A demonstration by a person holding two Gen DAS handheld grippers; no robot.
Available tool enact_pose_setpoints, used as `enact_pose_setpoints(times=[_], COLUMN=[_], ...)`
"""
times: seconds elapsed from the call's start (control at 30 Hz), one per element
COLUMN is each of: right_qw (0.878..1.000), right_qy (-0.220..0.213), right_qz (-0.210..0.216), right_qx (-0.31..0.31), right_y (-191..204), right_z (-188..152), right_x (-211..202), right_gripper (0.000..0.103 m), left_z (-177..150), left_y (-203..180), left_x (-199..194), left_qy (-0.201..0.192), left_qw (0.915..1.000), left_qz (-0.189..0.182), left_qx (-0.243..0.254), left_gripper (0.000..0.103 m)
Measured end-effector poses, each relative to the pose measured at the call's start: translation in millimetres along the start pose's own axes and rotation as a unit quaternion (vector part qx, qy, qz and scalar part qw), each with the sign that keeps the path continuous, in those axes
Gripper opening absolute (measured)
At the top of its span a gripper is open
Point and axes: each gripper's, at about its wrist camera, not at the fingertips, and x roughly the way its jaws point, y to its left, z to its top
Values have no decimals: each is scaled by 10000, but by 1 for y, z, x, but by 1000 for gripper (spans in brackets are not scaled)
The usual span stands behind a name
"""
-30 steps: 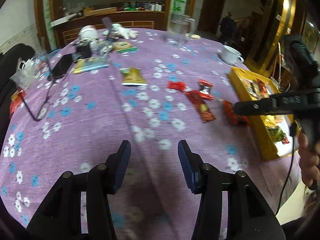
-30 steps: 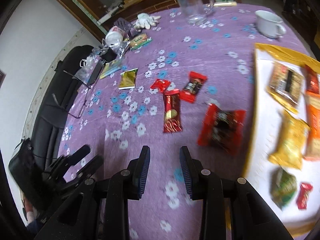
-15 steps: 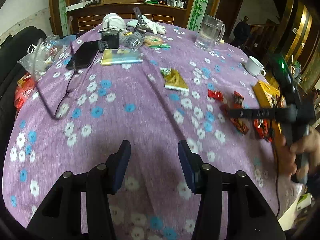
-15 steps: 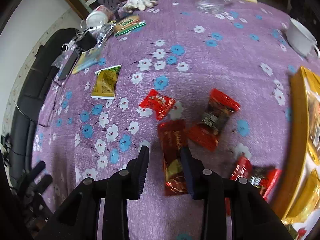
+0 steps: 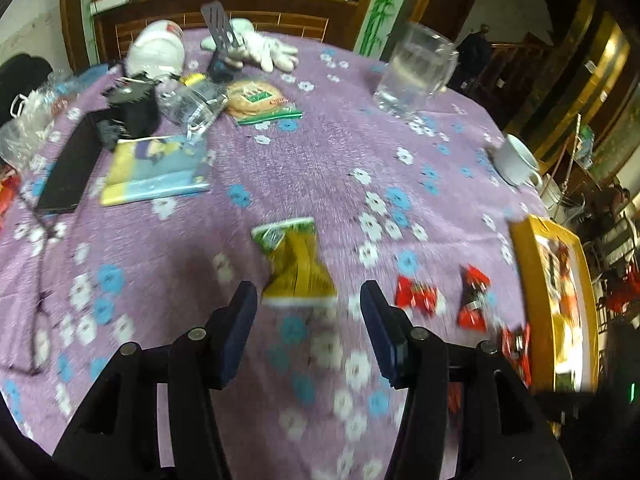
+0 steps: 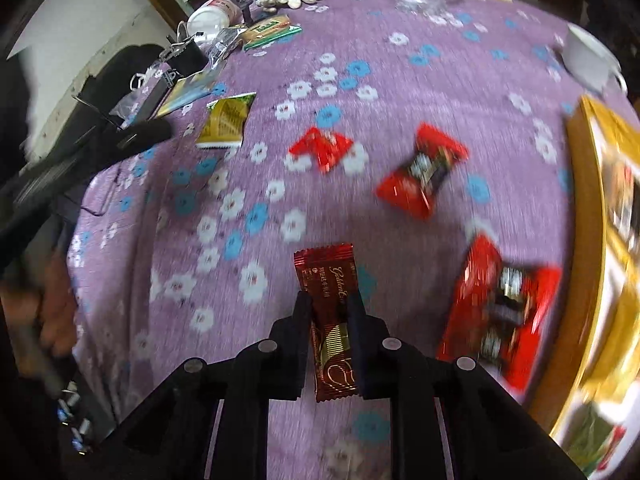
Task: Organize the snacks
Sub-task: 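Grasp a red-brown chocolate bar with the right tool while the left tool grasps a green snack bag, then lift the chocolate bar and green bag with both tools above the table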
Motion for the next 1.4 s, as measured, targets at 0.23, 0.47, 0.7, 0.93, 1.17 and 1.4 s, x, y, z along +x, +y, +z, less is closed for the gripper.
enact_pose_setpoints(times=[0.23, 0.47, 0.7, 0.93, 1.17, 1.4], right_qw=[9999, 9996, 9998, 9995, 9996, 9992], right_qy=[-27, -28, -21, -114, -253, -351], right_qz=[53, 61, 40, -303, -108, 170], right_qx=[124, 256, 214, -8, -52, -66], right_y=[-7, -16, -12, 3, 11, 11], right_z=[-25, -35, -43, -47, -53, -66], right_x=[-13, -21, -19, -12, -17, -31], right_gripper=[19, 22, 34, 32, 24, 24], left_z=[11, -3, -68, -130, -136, -150], left_y=[-4, -9, -30, -41, -33, -37], left_x=[51, 44, 9, -33, -46, -59], left_qy=[396, -108, 70, -38, 2, -36], left_qw=[9976, 9970, 9956, 9942, 9970, 9973], left_qz=[535, 481, 10, 80, -160, -205], left_qx=[202, 589, 931, 1073, 751, 699], left_gripper=[52, 42, 38, 38, 36, 35])
